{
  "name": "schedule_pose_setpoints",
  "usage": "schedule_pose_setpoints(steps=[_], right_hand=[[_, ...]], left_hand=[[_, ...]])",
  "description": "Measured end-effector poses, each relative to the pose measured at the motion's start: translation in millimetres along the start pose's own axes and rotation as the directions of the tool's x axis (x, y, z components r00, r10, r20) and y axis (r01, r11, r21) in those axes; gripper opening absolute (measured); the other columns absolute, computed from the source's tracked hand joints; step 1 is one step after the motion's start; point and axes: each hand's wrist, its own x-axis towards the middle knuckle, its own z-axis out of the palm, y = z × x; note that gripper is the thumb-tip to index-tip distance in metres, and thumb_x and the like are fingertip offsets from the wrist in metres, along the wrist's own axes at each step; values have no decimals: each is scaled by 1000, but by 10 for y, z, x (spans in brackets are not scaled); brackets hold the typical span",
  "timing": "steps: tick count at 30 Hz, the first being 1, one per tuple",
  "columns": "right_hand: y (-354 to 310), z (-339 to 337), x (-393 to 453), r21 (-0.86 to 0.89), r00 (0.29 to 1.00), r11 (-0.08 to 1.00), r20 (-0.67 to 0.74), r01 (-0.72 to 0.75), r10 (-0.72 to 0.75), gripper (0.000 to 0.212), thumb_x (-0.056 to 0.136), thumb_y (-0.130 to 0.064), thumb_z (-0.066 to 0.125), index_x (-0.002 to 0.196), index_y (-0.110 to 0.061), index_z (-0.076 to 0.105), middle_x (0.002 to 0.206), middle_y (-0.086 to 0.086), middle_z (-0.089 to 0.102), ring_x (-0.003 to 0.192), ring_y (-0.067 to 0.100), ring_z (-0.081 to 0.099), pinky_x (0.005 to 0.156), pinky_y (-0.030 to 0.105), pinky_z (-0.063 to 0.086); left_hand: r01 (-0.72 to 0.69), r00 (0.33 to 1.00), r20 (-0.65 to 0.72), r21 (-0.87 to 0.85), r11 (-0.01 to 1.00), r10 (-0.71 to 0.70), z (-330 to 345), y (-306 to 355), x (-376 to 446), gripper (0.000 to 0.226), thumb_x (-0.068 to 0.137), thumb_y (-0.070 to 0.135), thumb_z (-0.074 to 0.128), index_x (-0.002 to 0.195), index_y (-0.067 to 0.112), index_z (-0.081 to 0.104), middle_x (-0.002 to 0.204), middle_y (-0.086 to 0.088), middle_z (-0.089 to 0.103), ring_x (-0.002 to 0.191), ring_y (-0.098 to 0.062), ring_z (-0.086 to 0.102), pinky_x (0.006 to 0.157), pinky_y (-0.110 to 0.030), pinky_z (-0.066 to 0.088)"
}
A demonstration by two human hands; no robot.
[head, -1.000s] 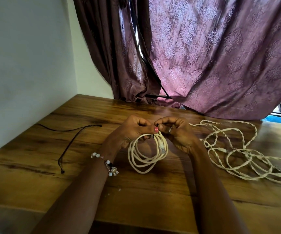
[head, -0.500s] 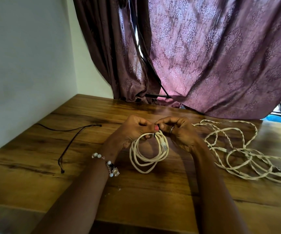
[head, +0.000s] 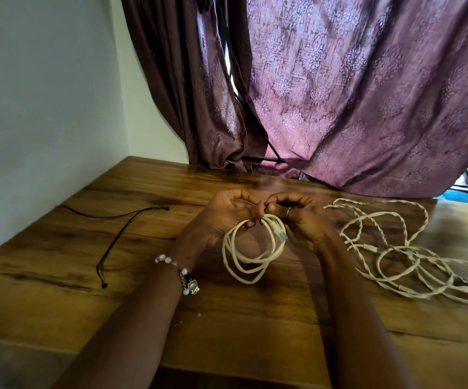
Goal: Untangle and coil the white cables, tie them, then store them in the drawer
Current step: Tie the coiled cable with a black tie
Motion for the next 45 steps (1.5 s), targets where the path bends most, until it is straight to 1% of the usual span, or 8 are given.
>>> schedule_pose_setpoints(steps=[5, 10, 15, 19, 22, 28, 33, 45], right_hand=[[25, 17, 37, -89, 994, 996, -109, 17, -26, 32, 78, 24, 49, 75, 0, 69, 69, 5, 71, 66, 15, 65, 60, 24, 53], [-21, 25, 33, -105, 991, 994, -130, 11, -25, 23, 78, 22, 53, 80, 4, 67, 68, 3, 70, 65, 12, 66, 61, 21, 54], [-57, -17, 14, -138, 989, 990, -150, -22, 1, 20, 81, 19, 54, 80, 5, 68, 69, 9, 69, 64, 15, 65, 61, 23, 54], [-81, -18, 25, -213, 985, 977, -170, -11, -26, 24, 82, 18, 53, 77, -1, 68, 74, 16, 67, 67, 21, 62, 62, 27, 53], [-71, 47, 56, -345, 979, 937, -162, 59, -121, 29, 83, 19, 48, 73, -4, 63, 70, 11, 61, 63, 15, 57, 57, 22, 48], [-43, 36, 74, -646, 961, 748, -74, 156, -265, 23, 84, 10, 52, 75, -10, 59, 69, -6, 57, 61, -5, 51, 55, 8, 39], [-36, -3, 85, -680, 946, 702, -36, 213, -322, 21, 83, 10, 55, 76, -9, 59, 72, -4, 57, 66, 2, 53, 57, 8, 40], [26, 117, 111, -442, 950, 877, -143, 190, -278, 19, 81, -2, 52, 71, -16, 59, 68, -5, 58, 69, 10, 53, 65, 29, 44]], left_hand=[[-70, 997, 52, 234, 970, 59, -11, 2, -9, 34, 71, -1, 78, 102, 4, 67, 87, -11, 72, 69, -12, 65, 58, -22, 53], [-162, 986, 105, 441, 883, 128, -35, -59, 26, 17, 79, 1, 72, 94, 7, 72, 76, -25, 66, 55, -17, 55, 53, -26, 47], [-295, 954, 146, 620, 727, 262, 40, -19, 15, 16, 79, 3, 70, 90, 14, 75, 71, -6, 68, 44, 0, 53, 44, -16, 41], [-402, 908, 220, 695, 596, 357, 47, 2, 17, 26, 76, 20, 68, 98, 10, 75, 94, -9, 74, 81, -14, 66, 74, -28, 49], [-462, 874, 235, 676, 574, 426, 66, -1, 11, 29, 73, 22, 68, 100, 11, 75, 91, -4, 74, 80, -3, 61, 70, -14, 42], [-462, 870, 116, 531, 710, 479, 91, -53, 43, 23, 79, 28, 72, 101, 21, 74, 93, 1, 75, 85, -17, 70, 74, -37, 53], [-418, 902, 39, 333, 845, 431, 153, -50, 23, 22, 77, 17, 71, 99, 17, 72, 83, 16, 73, 83, -2, 68, 74, -18, 51], [-263, 904, -212, 414, 872, 373, 193, -111, 66, 9, 81, 14, 71, 80, 22, 74, 78, 8, 72, 75, -6, 67, 72, -28, 55]])
